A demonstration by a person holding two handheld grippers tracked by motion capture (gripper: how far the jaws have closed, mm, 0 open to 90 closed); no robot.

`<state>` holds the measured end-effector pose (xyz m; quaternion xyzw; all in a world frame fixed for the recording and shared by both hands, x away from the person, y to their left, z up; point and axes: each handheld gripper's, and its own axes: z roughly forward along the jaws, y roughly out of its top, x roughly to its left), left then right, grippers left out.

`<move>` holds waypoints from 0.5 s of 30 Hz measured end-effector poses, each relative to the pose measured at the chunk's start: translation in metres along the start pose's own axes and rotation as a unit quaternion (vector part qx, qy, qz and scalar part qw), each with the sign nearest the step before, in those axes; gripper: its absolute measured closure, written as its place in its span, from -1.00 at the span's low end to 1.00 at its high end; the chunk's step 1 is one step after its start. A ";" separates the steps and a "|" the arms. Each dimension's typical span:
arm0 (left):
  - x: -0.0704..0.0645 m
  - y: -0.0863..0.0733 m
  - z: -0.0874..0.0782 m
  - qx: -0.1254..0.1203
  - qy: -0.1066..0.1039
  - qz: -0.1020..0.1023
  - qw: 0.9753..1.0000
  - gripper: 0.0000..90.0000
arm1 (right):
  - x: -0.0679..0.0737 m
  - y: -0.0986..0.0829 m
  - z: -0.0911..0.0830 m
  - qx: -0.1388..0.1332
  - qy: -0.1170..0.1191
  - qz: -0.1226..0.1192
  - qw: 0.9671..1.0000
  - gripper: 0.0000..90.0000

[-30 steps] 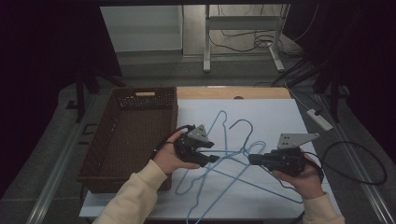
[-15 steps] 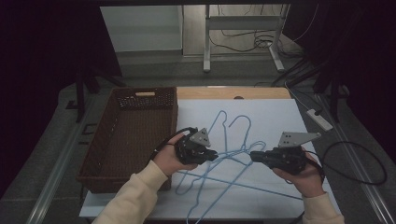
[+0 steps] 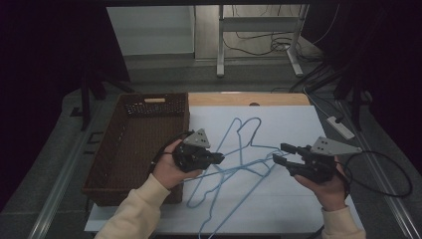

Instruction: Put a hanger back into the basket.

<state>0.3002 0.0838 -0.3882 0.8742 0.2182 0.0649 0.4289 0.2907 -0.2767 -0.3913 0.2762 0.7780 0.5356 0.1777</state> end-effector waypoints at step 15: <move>0.016 -0.022 -0.058 -0.074 0.053 -0.060 0.994 0.94 | -0.007 -0.020 0.007 0.019 -0.035 0.007 0.999 -0.20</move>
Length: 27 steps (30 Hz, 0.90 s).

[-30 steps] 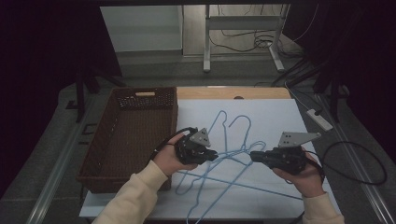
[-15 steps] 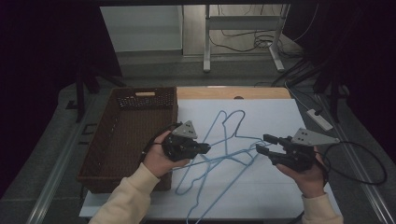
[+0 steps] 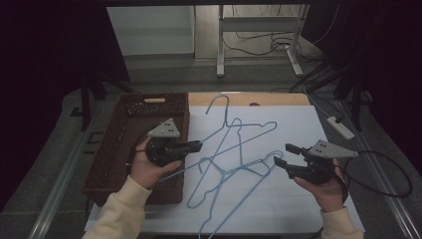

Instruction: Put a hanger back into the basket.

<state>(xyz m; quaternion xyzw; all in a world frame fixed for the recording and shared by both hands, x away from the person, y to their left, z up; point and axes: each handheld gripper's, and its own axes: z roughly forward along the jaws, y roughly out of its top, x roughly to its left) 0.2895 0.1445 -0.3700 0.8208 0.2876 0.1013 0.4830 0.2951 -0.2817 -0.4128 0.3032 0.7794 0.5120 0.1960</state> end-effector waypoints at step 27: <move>0.063 -0.054 -0.095 -0.067 0.137 -0.102 0.983 0.94 | -0.012 -0.051 0.002 0.049 -0.015 0.021 0.998 -0.26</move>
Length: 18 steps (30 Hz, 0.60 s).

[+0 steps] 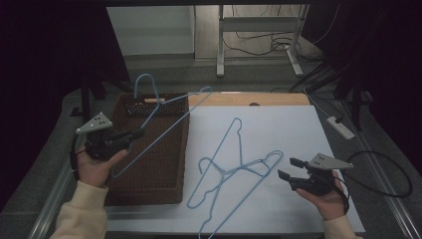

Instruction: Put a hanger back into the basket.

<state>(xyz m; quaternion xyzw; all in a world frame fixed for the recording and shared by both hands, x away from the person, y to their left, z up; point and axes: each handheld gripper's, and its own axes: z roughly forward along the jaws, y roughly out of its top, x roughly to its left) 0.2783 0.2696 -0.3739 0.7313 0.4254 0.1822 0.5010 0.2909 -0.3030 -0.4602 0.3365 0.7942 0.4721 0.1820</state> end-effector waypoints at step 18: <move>0.044 -0.031 -0.022 0.017 0.052 -0.029 0.998 0.94 | 0.003 -0.002 0.006 0.015 -0.001 -0.005 1.000 -0.27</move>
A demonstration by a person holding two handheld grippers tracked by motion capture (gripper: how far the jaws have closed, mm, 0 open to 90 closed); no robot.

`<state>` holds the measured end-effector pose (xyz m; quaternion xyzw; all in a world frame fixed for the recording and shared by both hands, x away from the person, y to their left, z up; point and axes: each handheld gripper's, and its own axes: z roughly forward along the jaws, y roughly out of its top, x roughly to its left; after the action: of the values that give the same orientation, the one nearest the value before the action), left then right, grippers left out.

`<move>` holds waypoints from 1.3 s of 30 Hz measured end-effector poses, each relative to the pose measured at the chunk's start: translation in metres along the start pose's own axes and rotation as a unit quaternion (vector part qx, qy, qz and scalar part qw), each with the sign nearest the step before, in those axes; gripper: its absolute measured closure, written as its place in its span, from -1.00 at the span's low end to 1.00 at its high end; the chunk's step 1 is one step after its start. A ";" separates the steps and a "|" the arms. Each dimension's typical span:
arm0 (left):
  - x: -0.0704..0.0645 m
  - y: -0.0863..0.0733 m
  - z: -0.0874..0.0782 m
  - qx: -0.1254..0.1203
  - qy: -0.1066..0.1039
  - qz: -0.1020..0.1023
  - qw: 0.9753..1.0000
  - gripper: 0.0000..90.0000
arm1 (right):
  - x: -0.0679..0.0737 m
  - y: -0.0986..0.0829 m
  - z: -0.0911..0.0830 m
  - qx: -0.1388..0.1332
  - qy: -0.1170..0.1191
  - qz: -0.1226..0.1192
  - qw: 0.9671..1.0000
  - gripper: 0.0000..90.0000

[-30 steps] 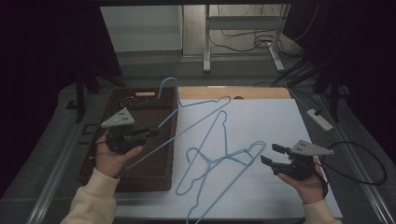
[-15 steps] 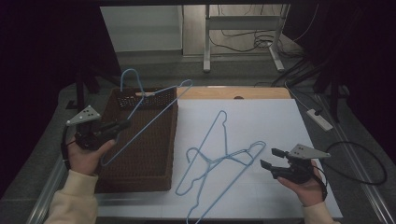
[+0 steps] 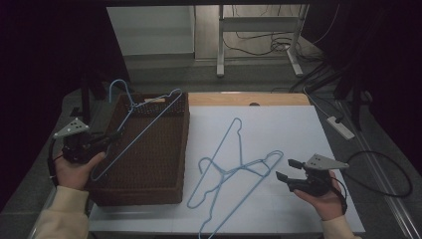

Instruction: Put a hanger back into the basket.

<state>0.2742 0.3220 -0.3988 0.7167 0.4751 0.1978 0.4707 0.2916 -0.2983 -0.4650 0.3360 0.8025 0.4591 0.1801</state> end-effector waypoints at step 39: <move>0.017 -0.010 0.064 0.125 0.023 0.040 0.991 0.93 | 0.000 -0.002 0.004 0.013 -0.002 0.002 1.000 -0.28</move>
<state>0.3243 0.3062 -0.4409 0.7835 0.4776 0.1720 0.3583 0.2930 -0.2965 -0.4691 0.3409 0.8070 0.4489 0.1761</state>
